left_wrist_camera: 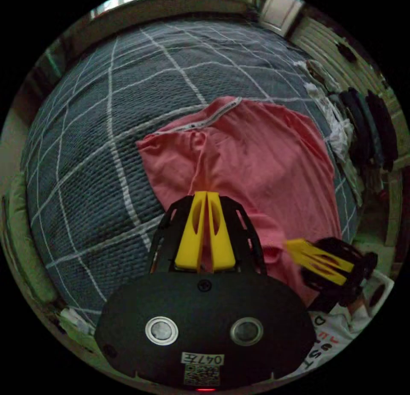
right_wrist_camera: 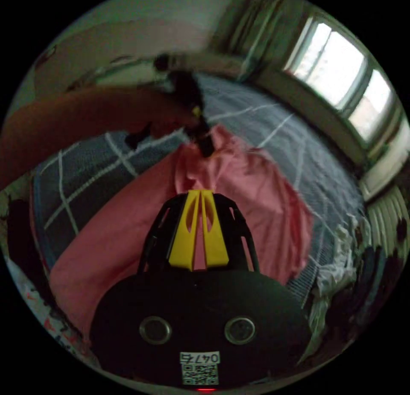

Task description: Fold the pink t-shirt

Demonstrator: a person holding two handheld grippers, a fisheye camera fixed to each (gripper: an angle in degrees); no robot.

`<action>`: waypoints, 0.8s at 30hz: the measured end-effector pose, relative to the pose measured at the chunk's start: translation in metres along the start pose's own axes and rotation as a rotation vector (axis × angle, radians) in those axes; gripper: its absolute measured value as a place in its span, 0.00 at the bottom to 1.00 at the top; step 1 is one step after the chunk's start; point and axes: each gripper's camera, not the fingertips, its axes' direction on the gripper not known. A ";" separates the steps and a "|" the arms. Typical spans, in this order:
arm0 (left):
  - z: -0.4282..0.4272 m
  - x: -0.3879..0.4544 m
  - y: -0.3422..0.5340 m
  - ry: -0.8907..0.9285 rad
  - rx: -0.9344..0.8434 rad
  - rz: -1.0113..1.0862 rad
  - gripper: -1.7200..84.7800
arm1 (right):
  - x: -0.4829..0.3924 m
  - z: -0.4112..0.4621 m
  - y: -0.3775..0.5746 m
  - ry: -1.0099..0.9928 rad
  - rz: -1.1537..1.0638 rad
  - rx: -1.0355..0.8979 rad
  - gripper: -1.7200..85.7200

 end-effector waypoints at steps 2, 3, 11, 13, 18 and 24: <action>-0.010 0.016 0.008 -0.079 0.074 -0.022 0.01 | 0.034 -0.087 0.040 0.046 0.148 0.215 0.02; -0.019 0.032 0.014 -0.117 0.110 0.004 0.01 | 0.044 -0.107 0.053 0.042 0.173 0.240 0.02; -0.035 0.157 0.109 0.037 0.192 0.306 0.03 | 0.122 -0.295 0.309 0.063 0.478 -0.013 0.06; -0.025 0.182 0.136 0.102 0.169 0.331 0.03 | 0.105 -0.306 0.346 0.000 0.488 -0.095 0.07; 0.018 0.263 0.223 0.326 0.100 0.385 0.02 | 0.042 -0.308 0.408 -0.185 0.544 -0.185 0.11; 0.061 0.338 0.279 0.233 0.044 0.352 0.02 | 0.006 -0.307 0.440 -0.201 0.596 -0.210 0.14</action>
